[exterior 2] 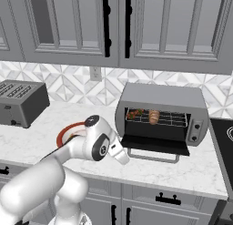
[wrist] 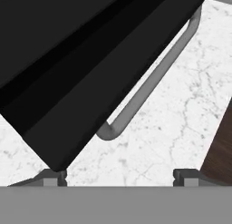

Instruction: Pick up the kebab skewer and baguette bread, and place them inside the toaster oven. Close the toaster oven door and start by setting the timer.

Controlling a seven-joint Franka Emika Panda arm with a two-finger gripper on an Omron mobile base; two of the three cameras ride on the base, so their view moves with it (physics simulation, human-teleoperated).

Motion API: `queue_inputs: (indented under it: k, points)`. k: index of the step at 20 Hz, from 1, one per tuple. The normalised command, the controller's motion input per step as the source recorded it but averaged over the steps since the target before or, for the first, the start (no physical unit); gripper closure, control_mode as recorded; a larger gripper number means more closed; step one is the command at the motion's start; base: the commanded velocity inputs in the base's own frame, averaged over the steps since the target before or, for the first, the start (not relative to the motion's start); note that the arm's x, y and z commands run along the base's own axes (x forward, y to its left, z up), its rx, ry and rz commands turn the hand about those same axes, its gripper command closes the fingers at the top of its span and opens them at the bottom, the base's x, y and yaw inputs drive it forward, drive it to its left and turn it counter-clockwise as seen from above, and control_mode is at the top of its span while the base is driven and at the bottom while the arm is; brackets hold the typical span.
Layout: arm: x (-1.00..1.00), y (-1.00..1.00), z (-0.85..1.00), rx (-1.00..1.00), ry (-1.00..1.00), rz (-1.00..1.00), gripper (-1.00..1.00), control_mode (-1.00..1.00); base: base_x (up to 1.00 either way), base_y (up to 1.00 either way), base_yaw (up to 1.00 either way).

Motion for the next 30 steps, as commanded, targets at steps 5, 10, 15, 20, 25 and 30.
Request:
queue_inputs:
  k: [5, 10, 15, 20, 25, 30]
  points:
    - [0.21, -0.13, 0.22, -0.09, -0.18, -0.02, -1.00, -1.00, 0.00, 0.00, 0.00]
    - [0.26, -0.11, 0.20, -0.06, -0.14, -0.02, -1.00, -1.00, 0.00, 0.00, 0.00]
    - [0.34, -0.10, 0.21, -0.03, -0.13, 0.00, -1.00, -1.00, 0.00, 0.00, 0.00]
    - [0.38, -0.19, 0.30, -0.04, -0.12, 0.00, -1.00, -1.00, 0.00, 0.00, 0.00]
    - [0.27, -0.19, 0.19, -0.03, -0.07, 0.00, -1.00, -1.00, 0.00, 0.00, 0.00]
    - [0.10, -0.07, 0.04, -0.02, -0.06, 0.00, -1.00, -1.00, 0.00, 0.00, 0.00]
